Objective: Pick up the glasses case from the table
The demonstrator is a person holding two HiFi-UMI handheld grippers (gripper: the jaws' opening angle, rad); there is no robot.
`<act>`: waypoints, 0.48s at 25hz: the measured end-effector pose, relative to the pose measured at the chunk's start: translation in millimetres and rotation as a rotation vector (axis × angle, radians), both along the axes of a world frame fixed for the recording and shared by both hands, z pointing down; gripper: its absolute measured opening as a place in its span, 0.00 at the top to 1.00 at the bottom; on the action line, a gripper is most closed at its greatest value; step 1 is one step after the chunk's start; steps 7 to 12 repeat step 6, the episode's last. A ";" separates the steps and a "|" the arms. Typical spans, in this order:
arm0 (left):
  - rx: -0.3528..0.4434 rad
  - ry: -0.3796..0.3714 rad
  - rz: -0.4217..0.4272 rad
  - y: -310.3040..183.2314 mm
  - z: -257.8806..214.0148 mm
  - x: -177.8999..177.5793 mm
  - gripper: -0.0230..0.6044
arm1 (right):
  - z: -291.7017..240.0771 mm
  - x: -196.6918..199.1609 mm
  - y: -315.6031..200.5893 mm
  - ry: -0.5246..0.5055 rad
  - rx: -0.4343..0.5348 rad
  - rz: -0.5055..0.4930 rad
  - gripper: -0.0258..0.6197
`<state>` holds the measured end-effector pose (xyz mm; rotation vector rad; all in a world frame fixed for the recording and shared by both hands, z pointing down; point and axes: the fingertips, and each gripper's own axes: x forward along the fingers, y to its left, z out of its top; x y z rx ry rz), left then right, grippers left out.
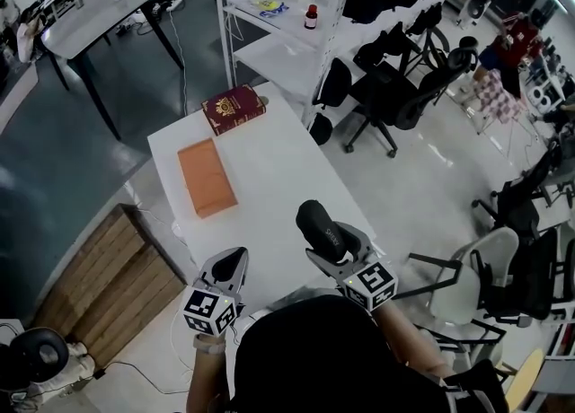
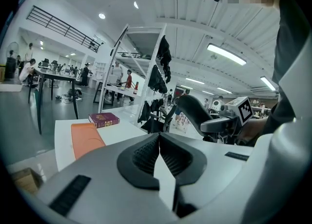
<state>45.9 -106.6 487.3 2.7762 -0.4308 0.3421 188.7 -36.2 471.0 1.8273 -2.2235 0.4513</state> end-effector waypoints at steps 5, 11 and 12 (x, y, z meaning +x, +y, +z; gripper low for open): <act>-0.003 0.004 -0.001 -1.2 1.6 -3.0 0.93 | 3.0 -3.4 -1.0 0.001 -0.004 -0.007 0.40; -0.003 0.004 -0.001 -1.7 2.0 -3.7 0.93 | 3.6 -4.3 -1.4 0.001 -0.005 -0.008 0.40; -0.003 0.004 -0.001 -1.7 2.0 -3.7 0.93 | 3.6 -4.3 -1.4 0.001 -0.005 -0.008 0.40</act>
